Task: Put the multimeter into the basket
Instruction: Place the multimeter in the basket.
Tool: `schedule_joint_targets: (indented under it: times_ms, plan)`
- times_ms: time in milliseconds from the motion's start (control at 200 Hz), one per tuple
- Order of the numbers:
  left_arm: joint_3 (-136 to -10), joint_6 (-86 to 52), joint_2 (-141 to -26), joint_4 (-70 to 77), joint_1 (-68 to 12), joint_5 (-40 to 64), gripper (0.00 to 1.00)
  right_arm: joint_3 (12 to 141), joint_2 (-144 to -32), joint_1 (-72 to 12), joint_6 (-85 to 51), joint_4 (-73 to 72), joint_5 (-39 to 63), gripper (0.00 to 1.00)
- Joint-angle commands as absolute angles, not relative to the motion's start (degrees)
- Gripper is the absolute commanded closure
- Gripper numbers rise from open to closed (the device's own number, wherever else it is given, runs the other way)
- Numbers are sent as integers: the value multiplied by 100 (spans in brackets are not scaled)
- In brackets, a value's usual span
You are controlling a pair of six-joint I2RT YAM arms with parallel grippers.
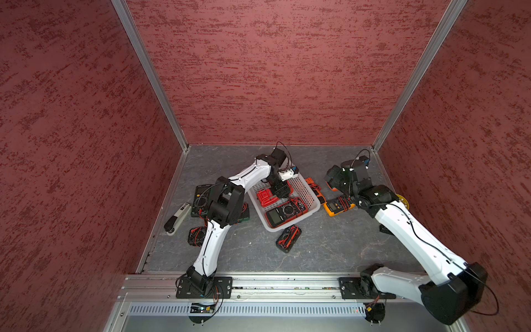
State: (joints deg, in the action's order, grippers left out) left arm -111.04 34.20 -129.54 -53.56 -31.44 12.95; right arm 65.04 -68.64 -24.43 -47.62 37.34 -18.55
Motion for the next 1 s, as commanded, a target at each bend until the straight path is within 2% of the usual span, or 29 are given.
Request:
schedule_joint_targets:
  times_ms: [0,125,240,541,997]
  plan:
    - [-11240,3057,-12430,-4994,-3088,1160,0,6807,-6988,-2408,-4635,4056,-1836,1]
    - [-11120,2869,-12055,-4884,-3072,1219,0,7076,-7241,-2226,-4555,4465,-1611,4]
    - [-10905,2513,-11663,-4679,-3046,1123,0,7221,-7453,-1911,-4285,4559,-959,8]
    - [-10145,683,-10405,-4787,-3153,519,0,7361,-7824,-1214,-4147,4745,-58,3]
    - [-7149,-1675,-7790,-4904,-4781,-411,0,7517,-8180,-970,-3529,4882,402,1]
